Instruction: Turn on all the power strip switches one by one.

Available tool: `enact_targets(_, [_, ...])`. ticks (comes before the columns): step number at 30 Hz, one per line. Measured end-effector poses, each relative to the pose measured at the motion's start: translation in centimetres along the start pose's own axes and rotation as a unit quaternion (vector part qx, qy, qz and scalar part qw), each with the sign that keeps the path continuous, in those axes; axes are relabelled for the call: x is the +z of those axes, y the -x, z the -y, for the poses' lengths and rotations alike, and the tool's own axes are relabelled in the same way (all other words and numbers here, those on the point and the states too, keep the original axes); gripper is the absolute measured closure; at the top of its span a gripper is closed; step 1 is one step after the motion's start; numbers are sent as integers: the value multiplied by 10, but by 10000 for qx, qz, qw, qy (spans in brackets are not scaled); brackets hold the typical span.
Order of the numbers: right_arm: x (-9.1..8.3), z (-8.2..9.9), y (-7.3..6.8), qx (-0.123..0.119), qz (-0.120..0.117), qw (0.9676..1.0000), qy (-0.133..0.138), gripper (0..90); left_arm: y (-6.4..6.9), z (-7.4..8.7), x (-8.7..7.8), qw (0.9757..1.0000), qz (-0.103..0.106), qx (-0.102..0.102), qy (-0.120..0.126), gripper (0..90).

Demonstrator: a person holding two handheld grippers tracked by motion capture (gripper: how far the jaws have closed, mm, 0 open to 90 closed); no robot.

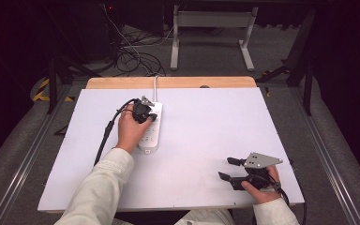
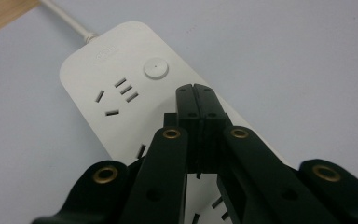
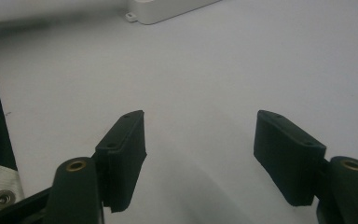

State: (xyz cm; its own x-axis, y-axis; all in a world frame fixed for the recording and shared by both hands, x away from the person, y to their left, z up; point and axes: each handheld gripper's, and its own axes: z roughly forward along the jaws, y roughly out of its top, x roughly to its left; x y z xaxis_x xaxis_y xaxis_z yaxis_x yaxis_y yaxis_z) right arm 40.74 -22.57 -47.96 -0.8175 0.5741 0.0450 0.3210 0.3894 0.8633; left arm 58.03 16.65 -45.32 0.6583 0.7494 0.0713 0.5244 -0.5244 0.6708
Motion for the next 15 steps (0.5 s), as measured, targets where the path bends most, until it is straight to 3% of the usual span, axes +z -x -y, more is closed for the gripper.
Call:
enact_targets(3, [0,0,0,-5,-3,10000,-7,350,0,0,0,10000,5,-8,3,900])
enact_targets(8, [0,0,0,7,1,10000,-6,350,4,-1,0,9997,-140,173,-30,900])
enact_targets(15, [0,0,0,-1,-5,10000,-4,350,4,0,1,9999,-137,83,2,900])
